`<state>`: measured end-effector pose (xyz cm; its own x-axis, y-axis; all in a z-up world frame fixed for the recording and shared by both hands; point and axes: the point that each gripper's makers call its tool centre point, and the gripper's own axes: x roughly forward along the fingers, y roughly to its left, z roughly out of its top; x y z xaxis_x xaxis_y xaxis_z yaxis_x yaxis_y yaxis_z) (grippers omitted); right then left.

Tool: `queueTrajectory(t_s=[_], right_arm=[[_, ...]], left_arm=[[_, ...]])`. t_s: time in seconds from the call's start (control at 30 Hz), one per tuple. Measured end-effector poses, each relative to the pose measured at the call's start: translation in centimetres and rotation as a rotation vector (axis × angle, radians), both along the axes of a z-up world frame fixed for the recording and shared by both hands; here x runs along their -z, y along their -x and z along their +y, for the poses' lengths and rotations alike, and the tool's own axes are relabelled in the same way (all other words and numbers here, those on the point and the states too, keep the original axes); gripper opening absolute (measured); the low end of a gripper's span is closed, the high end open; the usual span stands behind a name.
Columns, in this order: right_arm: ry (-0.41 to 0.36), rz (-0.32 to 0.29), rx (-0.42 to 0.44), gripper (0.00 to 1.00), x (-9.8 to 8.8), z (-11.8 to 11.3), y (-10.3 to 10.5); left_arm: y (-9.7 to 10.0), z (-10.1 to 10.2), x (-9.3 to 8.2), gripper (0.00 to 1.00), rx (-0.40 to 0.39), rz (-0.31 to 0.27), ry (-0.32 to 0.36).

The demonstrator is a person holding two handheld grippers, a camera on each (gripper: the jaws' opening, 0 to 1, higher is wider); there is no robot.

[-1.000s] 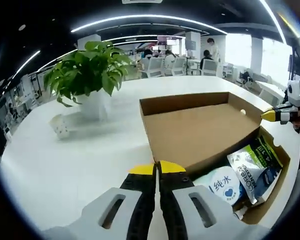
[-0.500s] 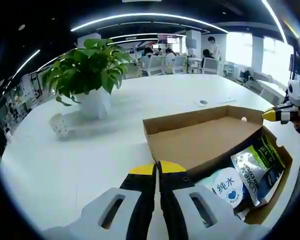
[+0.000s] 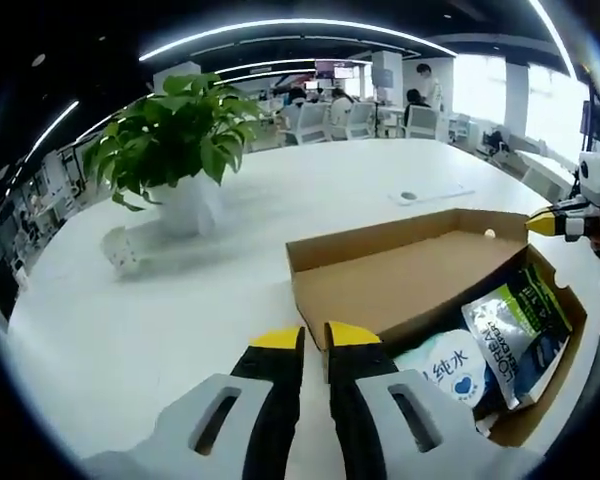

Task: Operate the shoe box by opening the lid, removing the specified soft item, and placing it in the target area until the item is outside and the box remains undamaged.

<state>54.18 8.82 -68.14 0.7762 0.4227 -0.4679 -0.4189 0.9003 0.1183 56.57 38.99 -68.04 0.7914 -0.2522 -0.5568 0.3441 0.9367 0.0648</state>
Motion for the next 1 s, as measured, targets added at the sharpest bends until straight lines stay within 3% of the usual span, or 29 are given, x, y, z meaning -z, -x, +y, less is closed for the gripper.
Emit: queueTrajectory(t_s=[0.1, 0.3, 0.47, 0.7, 1.0], right_arm=[[-0.002, -0.019, -0.019, 0.07, -0.5, 0.0, 0.5], [0.016, -0.030, -0.062, 0.15, -0.7, 0.2, 2.0], [0.022, -0.033, -0.089, 0.22, -0.9, 0.4, 3.0], [0.022, -0.033, -0.120, 0.31, -1.2, 0.7, 4.4], [0.033, -0.041, -0.148, 0.34, -1.2, 0.7, 6.0]], left_arm=[[0.7, -0.3, -0.5, 0.13, 0.033, -0.021, -0.042], [1.9, -1.0, -1.3, 0.21, 0.063, -0.038, -0.058], [3.3, -2.1, -1.7, 0.29, 0.085, -0.020, -0.056], [5.3, -3.7, -1.5, 0.33, 0.129, 0.010, -0.045], [7.6, -5.5, -0.5, 0.37, 0.166, 0.055, -0.004]])
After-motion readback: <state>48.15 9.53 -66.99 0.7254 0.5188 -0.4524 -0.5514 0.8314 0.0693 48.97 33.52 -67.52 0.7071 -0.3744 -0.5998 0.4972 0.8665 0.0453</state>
